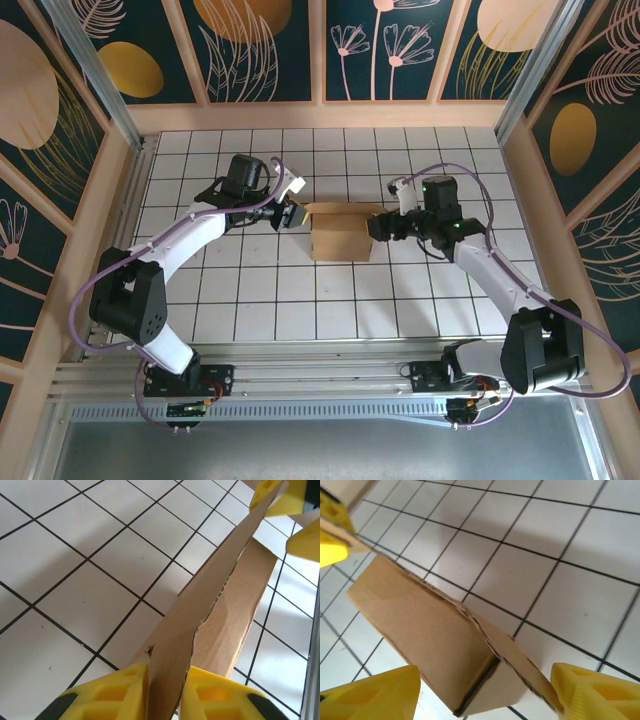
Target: Fold the paper box
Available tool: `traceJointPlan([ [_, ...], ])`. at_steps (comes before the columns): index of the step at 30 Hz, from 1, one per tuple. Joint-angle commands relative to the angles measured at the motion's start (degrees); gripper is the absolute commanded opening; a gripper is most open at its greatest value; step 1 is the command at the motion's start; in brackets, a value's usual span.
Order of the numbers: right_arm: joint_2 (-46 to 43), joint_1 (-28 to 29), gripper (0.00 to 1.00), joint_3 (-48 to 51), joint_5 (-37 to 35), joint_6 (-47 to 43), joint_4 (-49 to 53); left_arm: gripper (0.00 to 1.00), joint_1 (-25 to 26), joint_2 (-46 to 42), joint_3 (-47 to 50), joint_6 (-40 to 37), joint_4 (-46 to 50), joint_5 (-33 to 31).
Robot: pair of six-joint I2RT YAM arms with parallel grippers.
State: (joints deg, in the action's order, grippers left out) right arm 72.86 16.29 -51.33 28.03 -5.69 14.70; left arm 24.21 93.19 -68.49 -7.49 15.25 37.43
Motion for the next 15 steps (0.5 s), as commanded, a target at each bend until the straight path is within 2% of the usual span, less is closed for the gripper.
traceJointPlan([
  [1,-2.69,0.14,0.69,-3.77,-5.43,-4.0,4.74,0.22,0.27,0.33,-1.97,-1.53,1.45,-0.69],
  [10,0.57,0.11,0.45,-7.8,0.4,-8.82,7.13,0.23,0.31,0.59,-3.05,-1.59,1.98,-0.54],
  [15,2.76,0.1,0.38,-9.81,0.97,-10.17,9.25,0.23,0.31,0.75,-2.97,-1.31,1.98,-0.51],
])
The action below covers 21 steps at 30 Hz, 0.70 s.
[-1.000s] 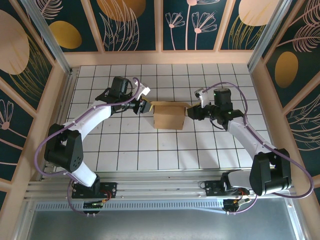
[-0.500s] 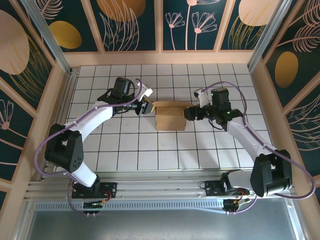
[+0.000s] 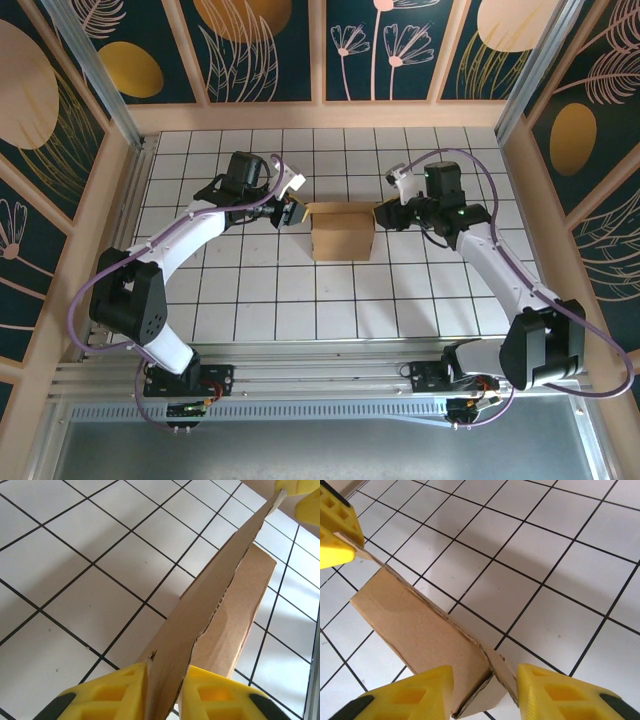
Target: Fold the paper box
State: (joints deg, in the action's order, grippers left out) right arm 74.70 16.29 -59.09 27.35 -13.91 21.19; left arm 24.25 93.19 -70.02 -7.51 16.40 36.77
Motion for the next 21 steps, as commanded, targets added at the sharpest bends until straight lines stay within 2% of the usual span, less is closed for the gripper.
traceJointPlan([
  [1,1.06,0.14,0.38,-2.19,1.89,-2.14,3.0,0.23,0.27,0.83,-1.44,-1.25,0.82,0.24],
  [13,1.24,0.12,0.33,-1.02,1.54,-0.26,1.83,0.19,0.36,1.21,-1.2,-0.57,0.74,0.71],
  [21,1.16,1.19,0.15,-1.18,-1.68,2.84,1.32,0.16,0.7,1.2,-1.17,-0.67,0.56,0.6],
])
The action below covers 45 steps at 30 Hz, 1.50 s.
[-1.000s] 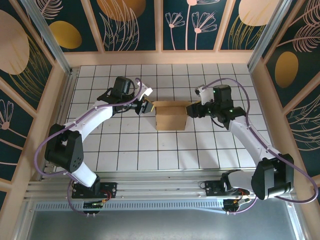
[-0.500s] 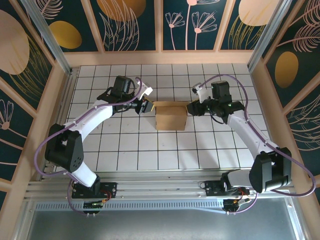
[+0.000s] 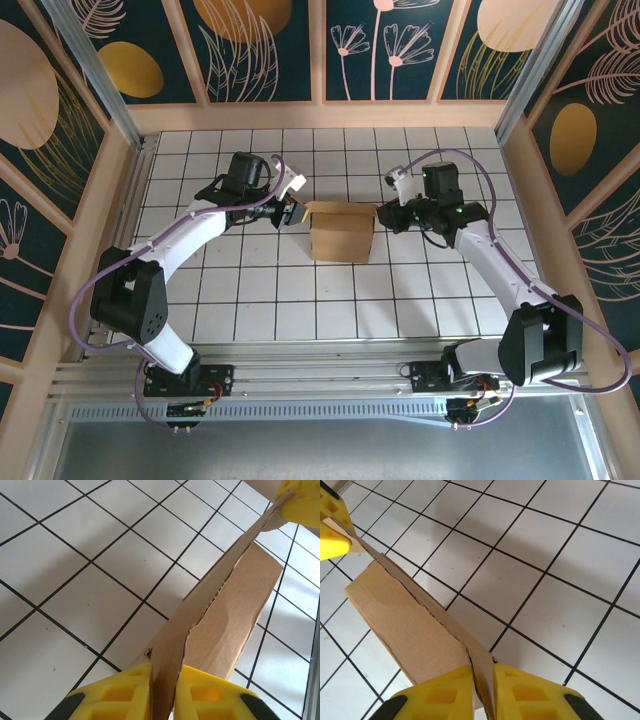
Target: Fold the paper box
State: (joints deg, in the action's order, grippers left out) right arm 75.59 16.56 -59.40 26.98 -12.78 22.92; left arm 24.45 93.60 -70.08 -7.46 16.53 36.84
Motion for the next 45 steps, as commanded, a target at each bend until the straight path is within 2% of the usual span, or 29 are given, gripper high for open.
traceJointPlan([
  [1,0.17,1.75,0.14,-0.82,-2.18,2.06,-0.78,0.16,0.62,0.77,-1.06,-0.67,0.27,0.46],
  [7,-0.36,5.68,0.13,0.28,-10.69,9.93,-4.25,0.11,2.42,0.63,0.09,0.86,-1.58,-2.03],
  [9,-0.44,5.85,0.1,0.25,-12.3,12.58,-4.79,0.1,2.92,0.29,0.63,1.03,-2.02,-2.97],
  [13,-0.84,5.99,0.04,0.68,-13.7,17.21,-5.55,0.08,3.15,-0.39,1.22,1.29,-2.86,-3.55],
  [20,-1.41,6.26,0.02,2.35,-13.01,26.91,-8.89,0.07,3.69,-1.14,1.62,1.34,-3.35,-3.82],
  [45,-6.87,10.05,0.0,14.96,-17.27,28.88,-17.05,0.07,4.28,-2.02,1.79,2.1,-3.87,-4.42],
])
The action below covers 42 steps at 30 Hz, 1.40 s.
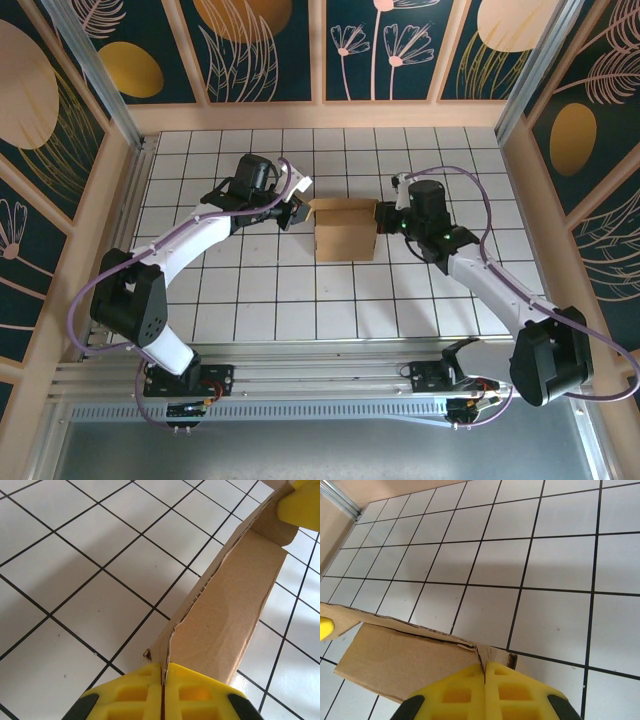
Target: Fold the paper box
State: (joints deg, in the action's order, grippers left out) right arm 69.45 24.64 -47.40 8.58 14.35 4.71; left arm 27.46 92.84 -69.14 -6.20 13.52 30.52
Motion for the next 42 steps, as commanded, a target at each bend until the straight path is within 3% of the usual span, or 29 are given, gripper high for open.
traceJointPlan([
  [1,-1.26,2.29,0.0,3.83,0.85,1.89,0.4,0.08,1.3,-1.26,0.94,1.17,-1.11,1.89],
  [12,-4.06,5.49,0.0,10.04,-4.12,1.48,-4.64,0.14,1.72,-3.09,3.05,2.9,-3.41,1.17],
  [19,-4.57,6.11,0.0,10.05,-5.24,0.63,-5.47,0.4,1.72,-6.23,3.26,4.73,-3.92,-0.2],
  [24,-4.93,6.17,0.0,9.15,-5.33,-0.02,-4.75,0.4,1.72,-9.87,3.95,5.8,-2.88,-3.1],
  [30,-4.43,6.21,0.0,8.04,-5.06,-0.37,-4.37,0.38,1.72,-11.89,3.51,6.2,5.23,-5.72],
  [36,-3.9,6.34,0.0,7.36,-4.62,-0.45,-4.12,0.35,1.72,-12.13,2.52,5.17,12.05,-4.67],
  [42,-3.4,6.38,0.0,6.8,-4.37,-0.64,-4.03,0.33,1.72,-11.47,2.22,5.23,11.03,-4.47],
])
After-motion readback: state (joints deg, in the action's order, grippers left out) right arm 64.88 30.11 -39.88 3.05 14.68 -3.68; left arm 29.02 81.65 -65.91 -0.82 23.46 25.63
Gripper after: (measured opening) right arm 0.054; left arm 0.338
